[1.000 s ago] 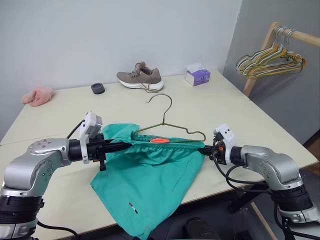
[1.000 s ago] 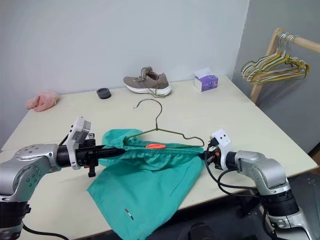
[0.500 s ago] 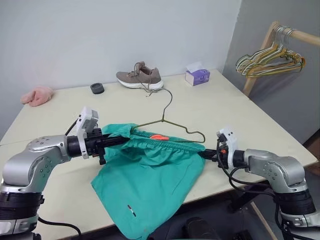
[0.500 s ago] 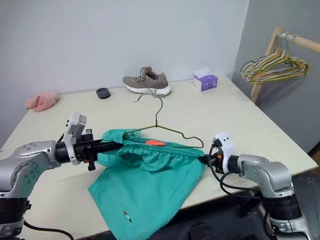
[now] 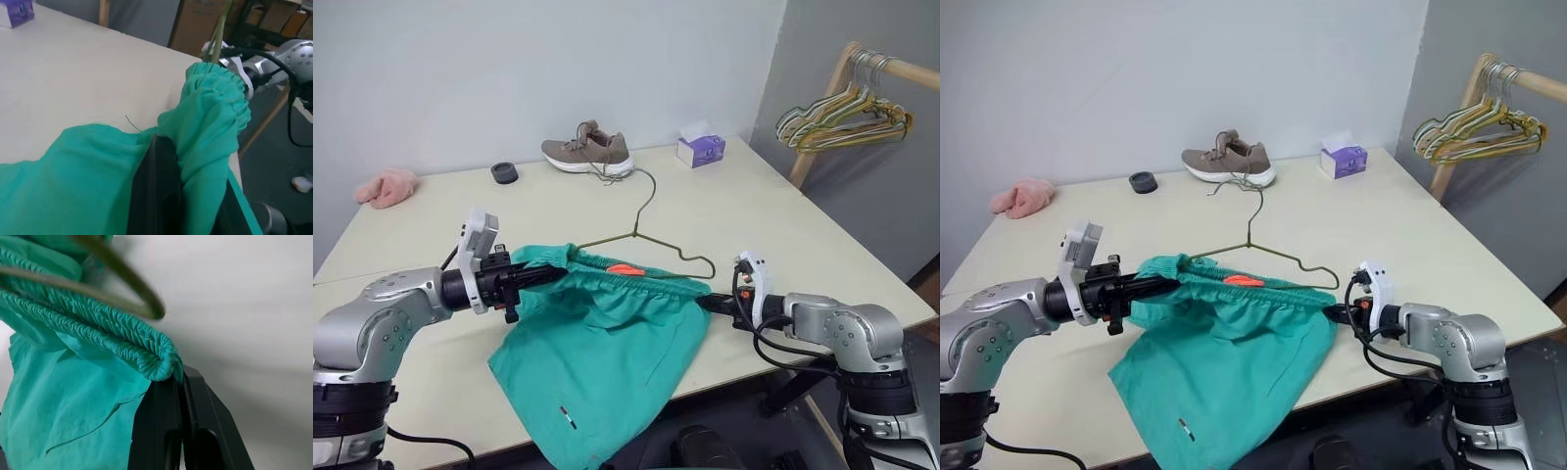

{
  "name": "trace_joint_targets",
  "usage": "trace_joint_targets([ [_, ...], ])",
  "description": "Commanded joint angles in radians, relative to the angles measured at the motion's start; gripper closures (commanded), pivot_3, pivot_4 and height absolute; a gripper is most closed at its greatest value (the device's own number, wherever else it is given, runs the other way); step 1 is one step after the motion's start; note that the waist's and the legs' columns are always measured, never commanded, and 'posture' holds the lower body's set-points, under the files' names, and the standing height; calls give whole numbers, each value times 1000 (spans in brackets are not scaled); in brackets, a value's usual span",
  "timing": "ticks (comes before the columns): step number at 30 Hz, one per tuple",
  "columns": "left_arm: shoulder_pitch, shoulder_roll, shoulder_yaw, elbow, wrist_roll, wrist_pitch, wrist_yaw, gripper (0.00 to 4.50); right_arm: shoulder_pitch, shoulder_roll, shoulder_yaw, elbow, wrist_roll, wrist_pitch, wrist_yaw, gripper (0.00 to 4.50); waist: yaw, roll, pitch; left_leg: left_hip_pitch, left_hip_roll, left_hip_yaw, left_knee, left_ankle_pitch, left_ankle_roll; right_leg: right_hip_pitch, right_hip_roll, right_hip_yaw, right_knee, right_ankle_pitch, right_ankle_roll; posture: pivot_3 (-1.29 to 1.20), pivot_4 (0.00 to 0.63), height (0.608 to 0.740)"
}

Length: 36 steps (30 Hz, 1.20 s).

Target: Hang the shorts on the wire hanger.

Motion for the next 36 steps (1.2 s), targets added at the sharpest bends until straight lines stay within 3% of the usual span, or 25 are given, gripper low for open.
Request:
trace_joint_targets([
  [1, -4, 43, 93, -19, -27, -5, -25, 4500, -19, -19, -75, 45, -19, 11, -45, 4474, 1, 0, 0, 0, 0, 0, 0, 0, 0, 0, 0, 0, 0, 0, 0, -268, 0, 740],
  [16, 51, 104, 52, 49, 157, -135, -67, 4500, 6, -141, -49, -25, 4, -6, 16, 4474, 4, 2, 1, 0, 0, 0, -2, 0, 0, 0, 0, 1, -1, 0, 0, -268, 0, 740],
  [26, 37, 140, 6, 117, 302, -272, -73, 4500, 55, -396, 148, -129, -63, -202, 211, 4474, 13, 3, 2, 0, 0, 1, -4, 0, 0, -1, 0, 0, -2, 0, 0, -269, 0, 740],
  [36, 54, 165, -34, 145, 404, -390, -87, 4500, 57, -525, 207, -139, -116, -339, 319, 4474, 27, 2, 2, 0, 1, 1, -9, 0, 0, -1, 0, 1, -4, -1, 0, -271, 0, 740],
])
